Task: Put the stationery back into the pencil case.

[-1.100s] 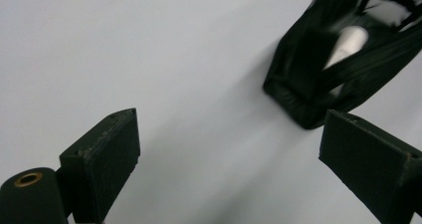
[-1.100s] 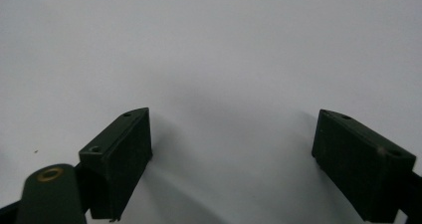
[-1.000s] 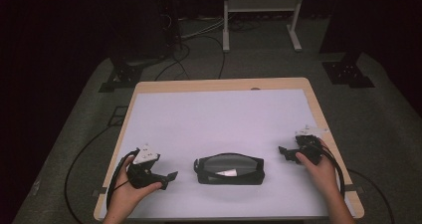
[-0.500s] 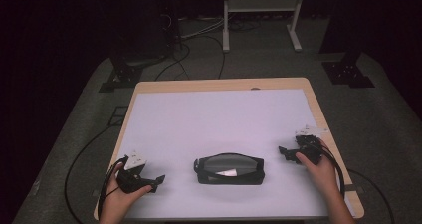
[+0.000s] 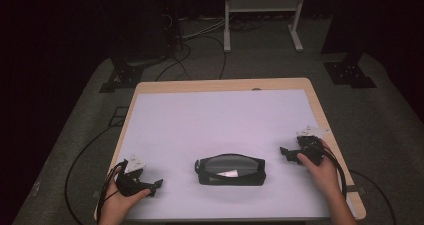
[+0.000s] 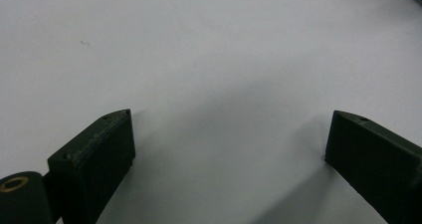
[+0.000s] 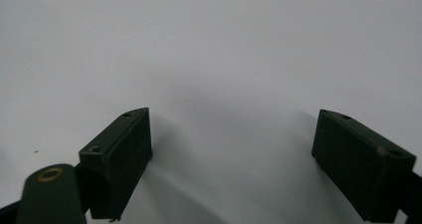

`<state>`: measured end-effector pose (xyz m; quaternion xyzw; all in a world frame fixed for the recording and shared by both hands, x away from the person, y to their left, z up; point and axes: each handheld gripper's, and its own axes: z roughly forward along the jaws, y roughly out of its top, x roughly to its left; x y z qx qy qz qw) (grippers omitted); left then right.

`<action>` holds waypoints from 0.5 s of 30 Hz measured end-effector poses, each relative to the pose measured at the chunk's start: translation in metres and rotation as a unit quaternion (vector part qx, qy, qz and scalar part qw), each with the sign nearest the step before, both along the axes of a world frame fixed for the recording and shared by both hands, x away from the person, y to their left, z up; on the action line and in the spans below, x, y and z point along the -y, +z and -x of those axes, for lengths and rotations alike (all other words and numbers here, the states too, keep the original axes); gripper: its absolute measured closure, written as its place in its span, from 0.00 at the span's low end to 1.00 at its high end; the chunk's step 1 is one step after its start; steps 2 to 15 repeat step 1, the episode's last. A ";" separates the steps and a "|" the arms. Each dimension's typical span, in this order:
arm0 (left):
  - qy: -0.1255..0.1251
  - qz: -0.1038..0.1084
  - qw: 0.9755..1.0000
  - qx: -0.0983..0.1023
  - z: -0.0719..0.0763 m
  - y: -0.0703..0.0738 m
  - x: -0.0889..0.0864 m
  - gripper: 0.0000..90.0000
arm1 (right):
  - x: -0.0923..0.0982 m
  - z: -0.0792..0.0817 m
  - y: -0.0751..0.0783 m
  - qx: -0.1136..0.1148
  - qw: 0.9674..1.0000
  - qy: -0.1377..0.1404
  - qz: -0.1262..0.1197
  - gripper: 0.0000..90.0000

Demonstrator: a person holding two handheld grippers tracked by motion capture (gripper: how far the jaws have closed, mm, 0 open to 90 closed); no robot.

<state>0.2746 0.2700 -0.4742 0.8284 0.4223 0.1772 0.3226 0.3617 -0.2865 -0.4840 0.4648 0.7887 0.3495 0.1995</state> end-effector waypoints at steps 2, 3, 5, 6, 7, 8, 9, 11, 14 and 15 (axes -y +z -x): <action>0.000 0.000 1.000 0.000 0.000 0.000 0.000 0.04 | 0.000 0.000 0.000 -0.001 1.000 0.000 0.001 0.16; 0.000 0.000 1.000 0.000 0.000 0.000 0.000 0.04 | 0.000 0.000 0.000 -0.001 1.000 0.000 0.001 0.16; 0.000 0.000 1.000 0.000 0.000 0.000 0.000 0.04 | 0.000 0.000 0.000 -0.001 1.000 0.000 0.001 0.16; 0.000 0.000 1.000 0.000 0.000 0.000 0.000 0.04 | 0.000 0.000 0.000 -0.001 1.000 0.000 0.001 0.16; 0.000 0.000 1.000 0.000 0.000 0.000 0.000 0.04 | 0.000 0.000 0.000 -0.001 1.000 0.000 0.001 0.16; 0.000 0.000 1.000 0.000 0.000 0.000 0.000 0.04 | 0.000 0.000 0.000 -0.001 1.000 0.000 0.001 0.16; 0.000 0.000 1.000 0.000 0.000 0.000 0.000 0.04 | 0.000 0.000 0.000 -0.001 1.000 0.000 0.001 0.16; 0.000 0.000 1.000 0.000 0.000 0.000 0.000 0.04 | 0.000 0.000 0.000 -0.001 1.000 0.000 0.001 0.16; 0.000 0.000 1.000 0.000 0.000 0.000 0.000 0.04 | 0.000 0.000 0.000 -0.001 1.000 0.000 0.001 0.16; 0.000 0.000 1.000 0.000 0.000 0.000 0.000 0.04 | 0.000 0.000 0.000 -0.001 1.000 0.000 0.001 0.16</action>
